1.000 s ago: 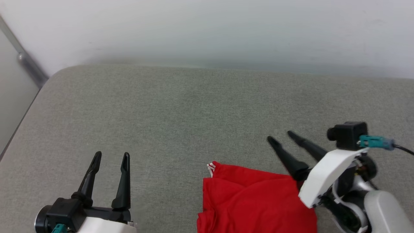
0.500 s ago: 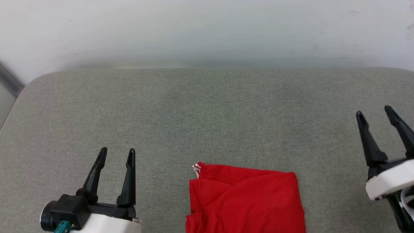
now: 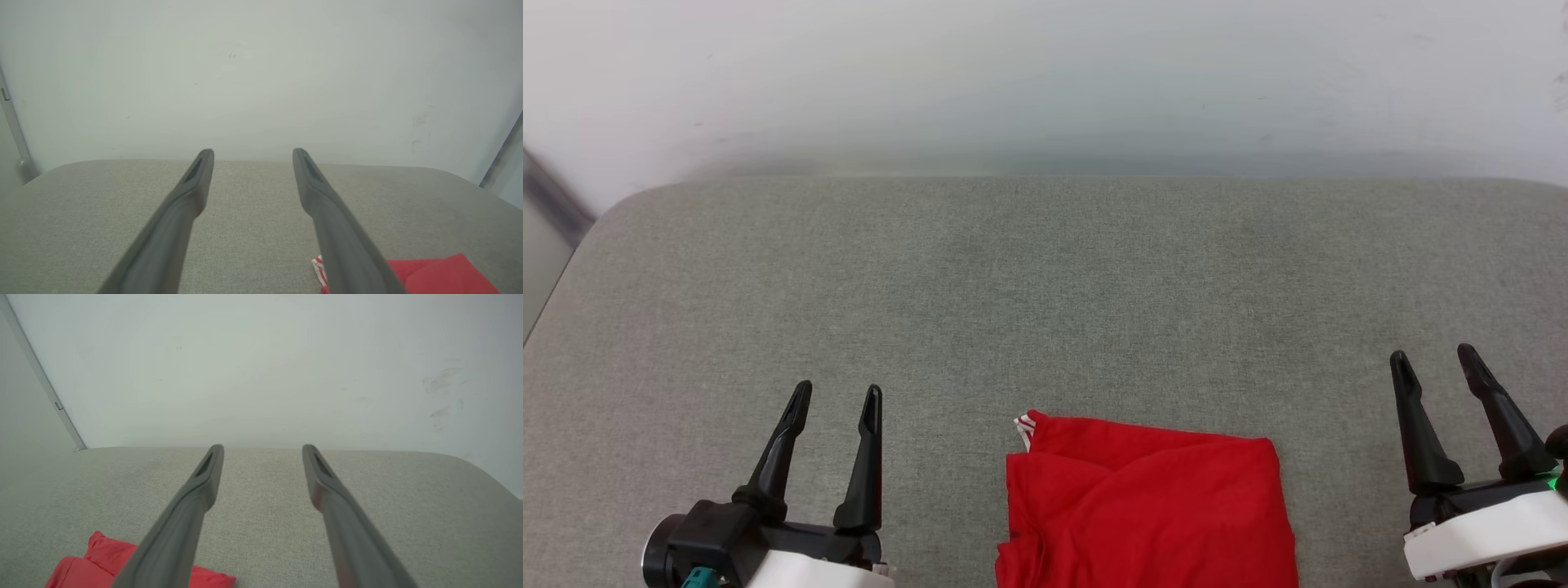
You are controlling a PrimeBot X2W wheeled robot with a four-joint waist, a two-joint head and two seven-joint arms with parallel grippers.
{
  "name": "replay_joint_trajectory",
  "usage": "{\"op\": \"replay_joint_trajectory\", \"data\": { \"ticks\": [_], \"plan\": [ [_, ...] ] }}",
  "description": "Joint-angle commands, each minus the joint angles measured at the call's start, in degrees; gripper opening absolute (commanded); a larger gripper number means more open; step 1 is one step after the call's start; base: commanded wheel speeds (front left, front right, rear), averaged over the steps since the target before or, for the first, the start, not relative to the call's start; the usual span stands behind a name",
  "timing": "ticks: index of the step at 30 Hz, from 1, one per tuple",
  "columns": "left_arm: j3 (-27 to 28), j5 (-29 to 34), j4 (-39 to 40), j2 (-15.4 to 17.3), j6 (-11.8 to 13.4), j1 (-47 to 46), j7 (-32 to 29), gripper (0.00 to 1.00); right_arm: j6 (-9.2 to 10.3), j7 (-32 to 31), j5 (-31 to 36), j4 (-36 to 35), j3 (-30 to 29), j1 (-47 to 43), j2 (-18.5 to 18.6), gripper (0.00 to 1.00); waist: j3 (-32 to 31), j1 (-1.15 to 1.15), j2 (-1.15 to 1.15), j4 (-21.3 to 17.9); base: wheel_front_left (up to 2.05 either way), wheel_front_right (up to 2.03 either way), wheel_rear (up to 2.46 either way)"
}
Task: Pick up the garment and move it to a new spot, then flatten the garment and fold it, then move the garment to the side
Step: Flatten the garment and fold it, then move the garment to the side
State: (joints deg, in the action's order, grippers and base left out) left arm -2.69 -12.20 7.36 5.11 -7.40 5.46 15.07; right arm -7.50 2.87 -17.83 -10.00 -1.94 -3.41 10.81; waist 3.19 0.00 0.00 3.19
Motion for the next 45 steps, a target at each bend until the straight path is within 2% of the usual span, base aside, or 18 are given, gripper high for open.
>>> {"op": "replay_joint_trajectory", "data": {
  "ticks": [1, 10, 12, 14, 20, 21, 26, 28, 29, 30, 33, 42, 45],
  "plan": [
    [0.18, 0.16, 0.33, 0.04, -0.07, 0.48, 0.12, 1.00, 0.02, 0.32, 0.40, -0.31, -0.04, -0.43, -0.54, 1.00, -0.06, 0.00, 0.00, 0.03, 0.00, 0.00, 0.00],
    [0.36, -0.31, 0.28, 0.48, -0.07, 0.69, 0.12, 1.00, 0.02, -0.85, 1.46, -0.04, 0.74, -1.53, -1.01, 1.00, 0.26, 0.00, 0.00, 0.41, 0.00, 0.00, 0.00],
    [0.28, -0.42, 0.25, 0.56, -0.07, 0.40, 0.12, 1.00, 0.02, -2.37, 1.62, 0.05, 0.51, -1.90, -0.79, 1.00, 0.54, 0.00, 0.00, 0.61, 0.00, 0.00, 0.00],
    [0.25, -0.42, 0.17, 0.59, -0.07, 0.22, 0.12, 1.00, 0.01, -6.43, 1.94, 0.32, 1.03, -2.60, -0.09, 1.00, 0.96, 0.00, 0.00, 0.77, 0.00, 0.00, 0.00],
    [-0.76, -0.31, -0.48, 0.62, -0.07, -0.79, 0.12, 1.00, 0.02, -26.93, -1.85, -2.89, 4.10, -2.73, 3.60, 1.00, 2.64, 0.00, 0.00, 1.38, 0.00, 0.00, 0.00],
    [-0.76, -0.31, -0.48, 0.62, -0.07, -0.79, 0.12, 1.00, 0.02, -26.93, -1.85, -2.89, 4.10, -2.73, 3.60, 1.00, 2.64, 0.00, 0.00, 1.38, 0.00, 0.00, 0.00],
    [-2.17, -0.48, -1.48, 0.93, -0.07, -1.96, 0.12, 1.00, 0.02, -47.01, -5.46, -6.07, 3.44, -3.07, 3.44, 1.00, 4.56, 0.00, 0.00, 2.58, 0.00, 0.00, 0.00],
    [-2.76, -0.43, -1.87, 0.97, -0.08, -2.68, 0.12, 1.00, 0.02, -52.69, -6.22, -7.50, 2.96, -3.33, 3.34, 1.00, 5.37, 0.00, 0.00, 3.54, 0.00, 0.00, 0.00],
    [-2.87, -0.56, -2.04, 0.88, -0.07, -3.10, 0.12, 1.00, 0.02, -54.73, -6.25, -7.87, 2.55, -3.18, 2.87, 1.00, 5.72, 0.00, 0.00, 4.00, 0.00, 0.00, 0.00],
    [-3.47, -0.74, -2.09, 0.71, -0.07, -3.90, 0.12, 1.00, 0.02, -59.62, -5.59, -7.23, 1.56, -1.92, 1.26, 1.00, 7.10, 0.00, 0.00, 5.79, 0.00, 0.00, 0.00],
    [-3.77, -0.74, -1.97, 0.59, -0.07, -4.62, 0.12, 1.00, 0.01, -61.52, -5.75, -5.46, 1.59, -1.01, -0.50, 1.00, 8.02, 0.00, 0.00, 7.03, 0.00, 0.00, 0.00],
    [-4.89, -0.67, -1.78, 0.31, -0.07, -5.84, 0.12, 1.00, 0.01, -61.60, -2.98, 1.82, 4.18, 0.59, -2.17, 1.00, 9.88, 0.00, 0.00, 9.78, 0.00, 0.00, 0.00],
    [-5.24, -0.33, -2.17, 0.30, -0.07, -5.89, 0.12, 1.00, 0.01, -61.07, -2.26, 4.93, 7.16, 0.57, -1.32, 1.00, 10.14, 0.00, 0.00, 10.18, 0.00, 0.00, 0.00]
  ]
}}
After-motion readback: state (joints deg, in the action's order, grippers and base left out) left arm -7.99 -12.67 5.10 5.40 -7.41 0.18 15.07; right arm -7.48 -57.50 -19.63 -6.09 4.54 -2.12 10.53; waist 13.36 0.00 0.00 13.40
